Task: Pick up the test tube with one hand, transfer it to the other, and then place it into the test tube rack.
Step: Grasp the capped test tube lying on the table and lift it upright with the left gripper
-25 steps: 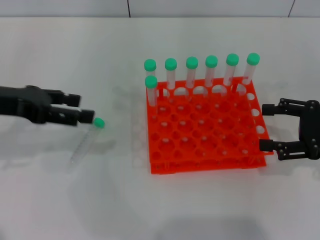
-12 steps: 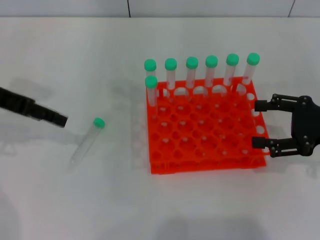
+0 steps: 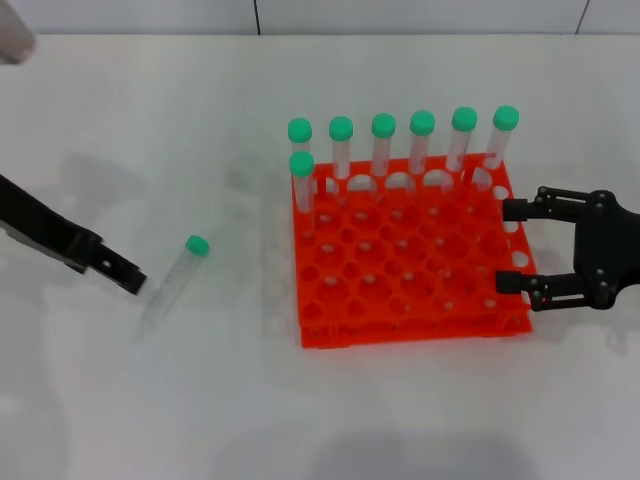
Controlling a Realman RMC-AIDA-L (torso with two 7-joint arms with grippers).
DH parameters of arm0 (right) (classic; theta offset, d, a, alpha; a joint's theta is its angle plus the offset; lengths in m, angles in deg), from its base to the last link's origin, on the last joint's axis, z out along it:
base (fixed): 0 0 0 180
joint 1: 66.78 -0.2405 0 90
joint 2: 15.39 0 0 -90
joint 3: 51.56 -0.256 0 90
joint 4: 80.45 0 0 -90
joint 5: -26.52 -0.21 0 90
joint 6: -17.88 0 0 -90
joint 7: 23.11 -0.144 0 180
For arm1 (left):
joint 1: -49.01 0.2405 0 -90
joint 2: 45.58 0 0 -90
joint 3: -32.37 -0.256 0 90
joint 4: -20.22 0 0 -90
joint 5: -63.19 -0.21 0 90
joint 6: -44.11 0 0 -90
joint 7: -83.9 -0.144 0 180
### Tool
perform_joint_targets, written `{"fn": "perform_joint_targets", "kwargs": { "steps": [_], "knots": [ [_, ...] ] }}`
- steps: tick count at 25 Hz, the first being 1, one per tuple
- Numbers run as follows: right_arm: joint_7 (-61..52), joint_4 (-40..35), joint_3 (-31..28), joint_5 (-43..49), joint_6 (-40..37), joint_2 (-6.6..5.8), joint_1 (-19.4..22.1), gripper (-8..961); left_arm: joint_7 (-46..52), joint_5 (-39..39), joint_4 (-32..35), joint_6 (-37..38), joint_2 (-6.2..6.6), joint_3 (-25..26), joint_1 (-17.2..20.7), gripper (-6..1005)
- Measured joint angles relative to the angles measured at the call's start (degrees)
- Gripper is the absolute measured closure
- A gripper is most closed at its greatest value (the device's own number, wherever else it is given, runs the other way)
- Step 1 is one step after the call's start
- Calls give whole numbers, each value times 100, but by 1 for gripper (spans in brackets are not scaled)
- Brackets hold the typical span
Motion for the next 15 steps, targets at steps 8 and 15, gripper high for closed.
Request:
{"fn": "perform_joint_targets", "kwargs": {
  "steps": [8, 15],
  "knots": [
    [23, 0, 20, 6, 131, 42, -34, 98, 467, -17, -115, -14, -140, -471, -61, 128],
    [149, 1, 20, 9, 141, 53, -17, 98, 1057, -30, -135, -19, -140, -1048, -106, 128]
  ]
}}
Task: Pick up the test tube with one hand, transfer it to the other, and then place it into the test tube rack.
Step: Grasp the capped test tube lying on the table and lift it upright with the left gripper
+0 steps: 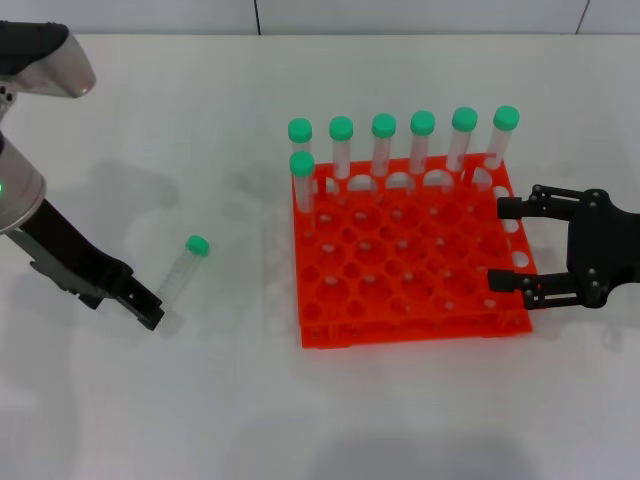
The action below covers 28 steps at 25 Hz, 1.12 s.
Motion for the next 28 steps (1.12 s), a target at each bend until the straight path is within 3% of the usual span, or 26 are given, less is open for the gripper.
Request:
{"fn": "perform_joint_targets", "kwargs": {
  "steps": [12, 28],
  "knots": [
    [139, 0, 0, 0, 6, 30, 23, 99, 460, -359, -175, -281, -162, -267, -62, 129],
    [141, -18, 0, 8, 40, 25, 21, 98, 595, -404, -485, -628, -230, -269, -191, 408]
  ]
}}
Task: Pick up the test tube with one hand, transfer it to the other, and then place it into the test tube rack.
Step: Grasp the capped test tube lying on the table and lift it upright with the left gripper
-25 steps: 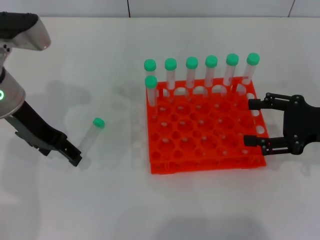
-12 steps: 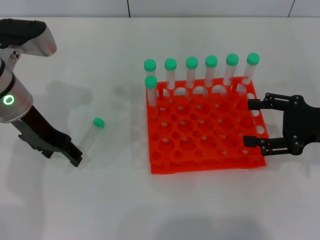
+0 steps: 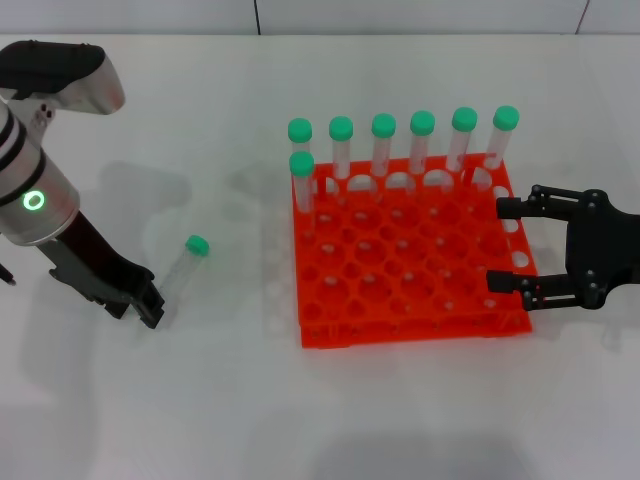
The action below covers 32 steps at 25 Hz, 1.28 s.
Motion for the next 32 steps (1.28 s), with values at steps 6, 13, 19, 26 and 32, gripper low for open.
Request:
{"fn": "perform_joint_targets", "kwargs": {
  "steps": [6, 13, 19, 26, 32],
  "knots": [
    [0, 0, 0, 0, 9, 11, -2, 98, 1, -26, -25, -89, -19, 0, -21, 562],
    [0, 0, 0, 0, 10, 16, -6, 98, 1, -35, -109, -156, -68, -35, -117, 565],
    [0, 0, 0, 0, 6, 29, -8, 99, 2, -48, -392, -276, -80, -273, -246, 567],
    [-4, -44, -3, 0, -7, 36, 14, 99, 47, -55, -396, -287, -80, -347, -258, 569],
    [-8, -56, -10, -1, 5, 40, 1, 99, 73, -189, -311, -318, -105, -420, -255, 609]
  ]
}}
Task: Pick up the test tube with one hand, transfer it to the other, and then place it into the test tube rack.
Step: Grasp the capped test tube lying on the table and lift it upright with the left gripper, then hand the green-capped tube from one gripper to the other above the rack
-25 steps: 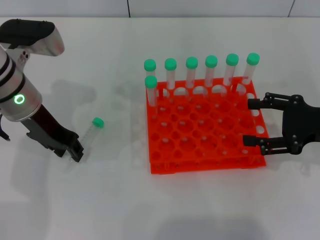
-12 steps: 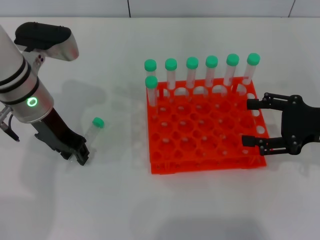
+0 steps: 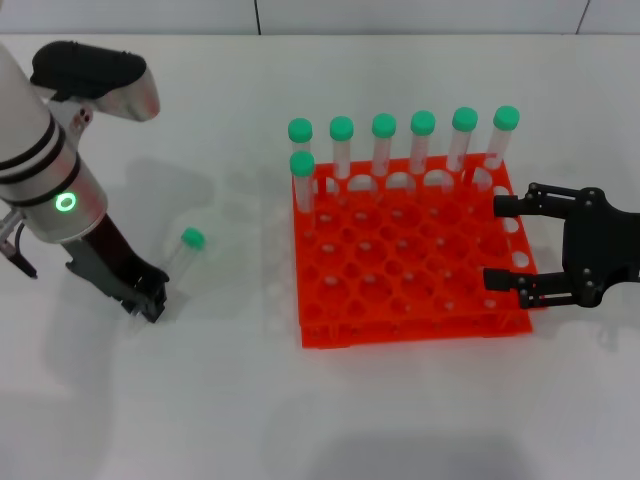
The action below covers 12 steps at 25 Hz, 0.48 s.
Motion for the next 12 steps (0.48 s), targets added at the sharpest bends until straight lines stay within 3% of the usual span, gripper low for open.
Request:
{"fn": "perform_joint_targets", "kwargs": {
  "steps": [4, 12],
  "knots": [
    [-2, -3, -21, 0, 3, 0, -8, 99, 7, 2, 260, 60, -22, -5, 4, 763],
    [-35, -36, -34, -34, -33, -1, -7, 100, -44, 29, 1353, 86, 0, 75, 256, 808]
  ]
}}
